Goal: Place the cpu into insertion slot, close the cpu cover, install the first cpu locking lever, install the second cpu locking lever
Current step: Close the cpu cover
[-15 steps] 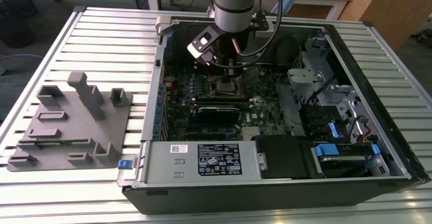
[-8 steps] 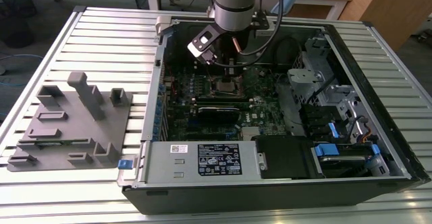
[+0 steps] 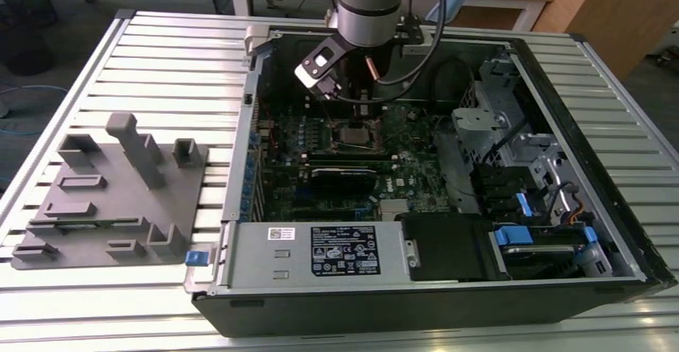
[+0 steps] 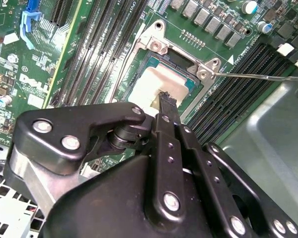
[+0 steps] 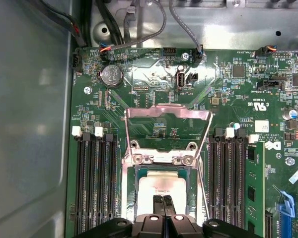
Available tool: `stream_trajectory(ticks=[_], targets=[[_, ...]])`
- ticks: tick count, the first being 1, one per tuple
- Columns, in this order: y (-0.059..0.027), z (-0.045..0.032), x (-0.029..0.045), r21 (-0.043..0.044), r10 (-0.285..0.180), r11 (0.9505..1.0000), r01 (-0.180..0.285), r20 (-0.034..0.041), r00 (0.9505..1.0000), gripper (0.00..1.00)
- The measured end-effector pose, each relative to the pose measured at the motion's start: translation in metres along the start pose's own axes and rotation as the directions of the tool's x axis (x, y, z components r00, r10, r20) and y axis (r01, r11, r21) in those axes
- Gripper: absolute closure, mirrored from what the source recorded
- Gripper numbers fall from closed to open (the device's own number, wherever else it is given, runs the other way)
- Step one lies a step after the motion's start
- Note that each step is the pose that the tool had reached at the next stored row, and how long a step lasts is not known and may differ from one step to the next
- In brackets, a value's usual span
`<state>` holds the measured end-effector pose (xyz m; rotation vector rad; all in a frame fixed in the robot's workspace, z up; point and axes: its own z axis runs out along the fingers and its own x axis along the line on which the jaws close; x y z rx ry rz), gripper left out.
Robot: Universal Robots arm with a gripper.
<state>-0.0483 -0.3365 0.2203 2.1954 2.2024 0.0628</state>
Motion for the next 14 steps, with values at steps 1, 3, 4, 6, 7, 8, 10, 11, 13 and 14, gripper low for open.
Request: stream_trajectory(ticks=[1, 3, 4, 6, 7, 8, 10, 11, 13, 14], targets=[[0.0, -0.0004, 0.0, 0.0, 0.0, 1.0, 0.0, 0.0, 1.0, 0.89], [0.0001, -0.0013, 0.0, -0.0002, 0.0, 1.0, 0.0, -0.0004, 1.0, 0.89], [0.0001, -0.0019, 0.0, -0.0002, 0.0, 1.0, 0.0, -0.0004, 1.0, 0.89], [0.0002, -0.0038, 0.0001, -0.0003, 0.0, 1.0, 0.0, -0.0004, 1.0, 0.89], [0.0002, -0.0048, 0.0001, -0.0002, 0.0, 1.0, 0.0, -0.0004, 1.0, 0.89], [0.0003, -0.0058, 0.0001, -0.0002, 0.0, 1.0, 0.0, -0.0004, 1.0, 0.89], [0.0004, -0.0077, 0.0001, -0.0002, 0.0, 1.0, 0.0, -0.0004, 1.0, 0.89], [0.0004, -0.0083, 0.0001, -0.0002, 0.0, 1.0, 0.0, -0.0004, 1.0, 0.89], [0.0005, -0.0084, 0.0001, -0.0004, 0.0, 1.0, 0.0, -0.0006, 1.0, 0.89], [0.0005, -0.0084, 0.0001, -0.0004, 0.0, 1.0, 0.0, -0.0007, 1.0, 0.89]])
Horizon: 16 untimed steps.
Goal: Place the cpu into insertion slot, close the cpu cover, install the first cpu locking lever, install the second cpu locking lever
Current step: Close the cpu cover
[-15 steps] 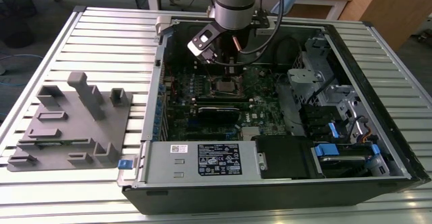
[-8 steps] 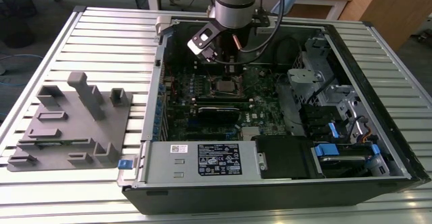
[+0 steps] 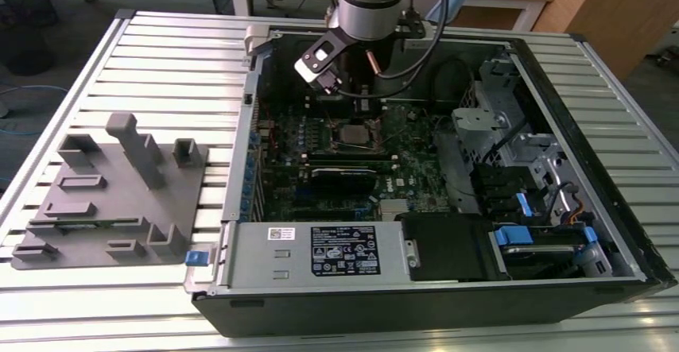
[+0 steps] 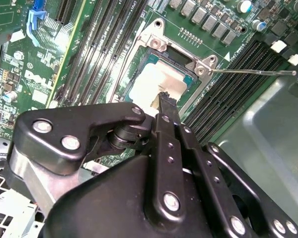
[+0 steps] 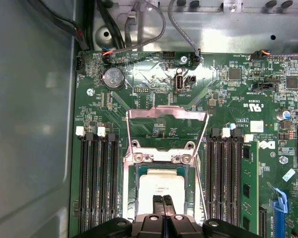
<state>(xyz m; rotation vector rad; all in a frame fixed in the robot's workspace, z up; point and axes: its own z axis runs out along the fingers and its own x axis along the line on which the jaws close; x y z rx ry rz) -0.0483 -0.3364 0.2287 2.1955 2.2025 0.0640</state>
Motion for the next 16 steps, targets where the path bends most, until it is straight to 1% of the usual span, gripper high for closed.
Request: stream_trajectory(ticks=[2, 12, 16], targets=[[0.0001, -0.0026, 0.0, 0.0001, 0.0, 1.0, 0.0, 0.0002, 1.0, 0.89], [0.0002, -0.0048, 0.0, 0.0003, 0.0, 1.0, 0.0, 0.0003, 1.0, 0.89], [0.0005, -0.0098, 0.0, 0.0001, 0.0, 1.0, 0.0, 0.0002, 1.0, 0.89]])
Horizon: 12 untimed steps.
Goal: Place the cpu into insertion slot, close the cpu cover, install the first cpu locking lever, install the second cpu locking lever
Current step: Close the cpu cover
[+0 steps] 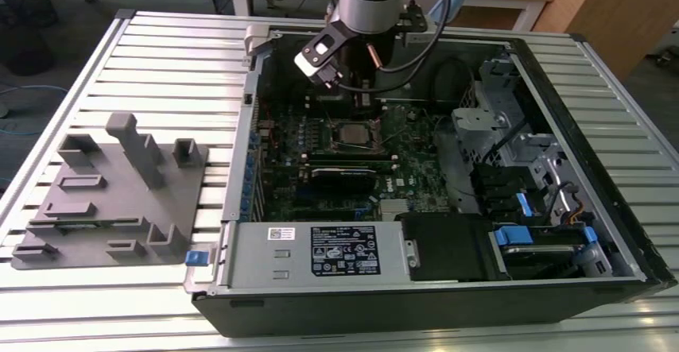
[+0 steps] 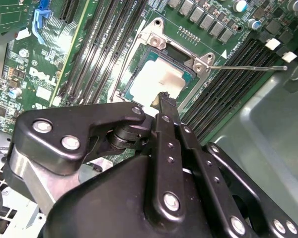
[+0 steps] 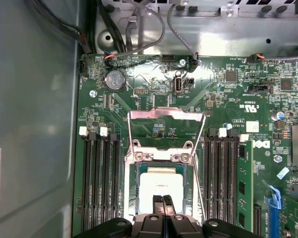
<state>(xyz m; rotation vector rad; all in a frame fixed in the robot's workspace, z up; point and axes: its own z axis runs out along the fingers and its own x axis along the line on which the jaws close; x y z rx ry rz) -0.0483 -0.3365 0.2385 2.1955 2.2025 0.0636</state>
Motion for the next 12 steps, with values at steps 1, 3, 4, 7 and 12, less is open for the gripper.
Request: stream_trajectory(ticks=[1, 3, 4, 7, 12], targets=[[0.0001, -0.002, 0.0, 0.0001, 0.0, 1.0, 0.0, 0.0001, 1.0, 0.89], [0.0003, -0.0058, 0.0001, 0.0, 0.0, 1.0, 0.0, 0.0001, 1.0, 0.89], [0.0004, -0.0076, 0.0001, 0.0, 0.0, 1.0, 0.0, 0.0, 1.0, 0.89], [0.0007, -0.0134, 0.0001, -0.0001, 0.0, 1.0, 0.0, 0.0, 1.0, 0.89], [0.0009, -0.0172, 0.0002, -0.0002, 0.0, 1.0, 0.0, -0.0002, 1.0, 0.89]])
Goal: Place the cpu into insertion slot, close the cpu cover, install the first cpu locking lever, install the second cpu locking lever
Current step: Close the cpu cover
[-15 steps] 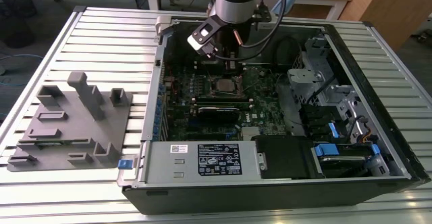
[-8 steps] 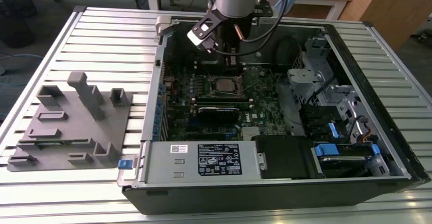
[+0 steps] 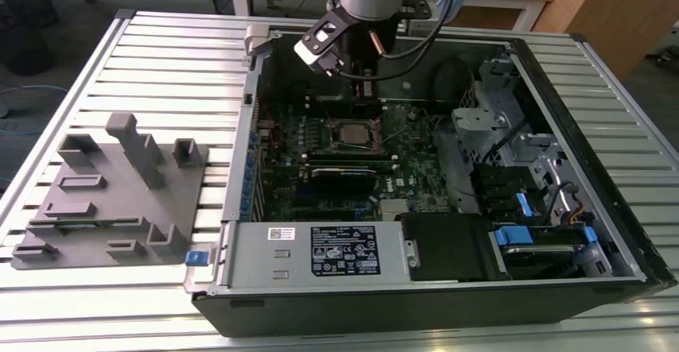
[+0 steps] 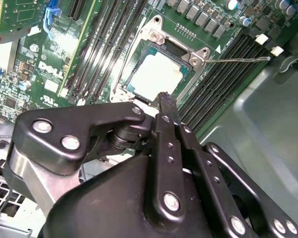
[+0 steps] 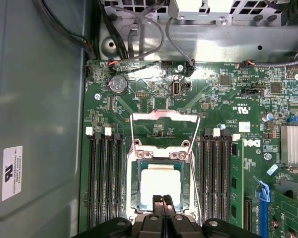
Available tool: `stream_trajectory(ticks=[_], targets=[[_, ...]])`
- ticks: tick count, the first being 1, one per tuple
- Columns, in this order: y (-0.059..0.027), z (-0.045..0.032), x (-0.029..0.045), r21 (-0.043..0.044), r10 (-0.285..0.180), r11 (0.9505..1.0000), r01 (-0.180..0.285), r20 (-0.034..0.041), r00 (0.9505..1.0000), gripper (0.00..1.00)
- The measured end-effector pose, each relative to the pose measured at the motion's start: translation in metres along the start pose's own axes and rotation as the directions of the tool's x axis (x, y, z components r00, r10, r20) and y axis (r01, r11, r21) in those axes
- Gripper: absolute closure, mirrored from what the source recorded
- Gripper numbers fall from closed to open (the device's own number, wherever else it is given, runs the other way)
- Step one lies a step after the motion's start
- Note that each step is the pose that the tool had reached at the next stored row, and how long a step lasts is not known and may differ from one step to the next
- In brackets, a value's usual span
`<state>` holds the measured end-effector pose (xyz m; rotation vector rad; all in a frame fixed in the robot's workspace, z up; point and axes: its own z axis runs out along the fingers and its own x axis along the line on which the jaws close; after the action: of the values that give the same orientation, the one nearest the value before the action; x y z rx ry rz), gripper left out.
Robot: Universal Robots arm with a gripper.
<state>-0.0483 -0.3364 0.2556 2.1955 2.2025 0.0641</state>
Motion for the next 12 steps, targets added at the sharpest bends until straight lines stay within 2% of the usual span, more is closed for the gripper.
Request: stream_trajectory(ticks=[12], targets=[[0.0011, -0.0016, -0.0001, 0.0003, 0.0, 1.0, 0.0, 0.0002, 1.0, 0.89]])
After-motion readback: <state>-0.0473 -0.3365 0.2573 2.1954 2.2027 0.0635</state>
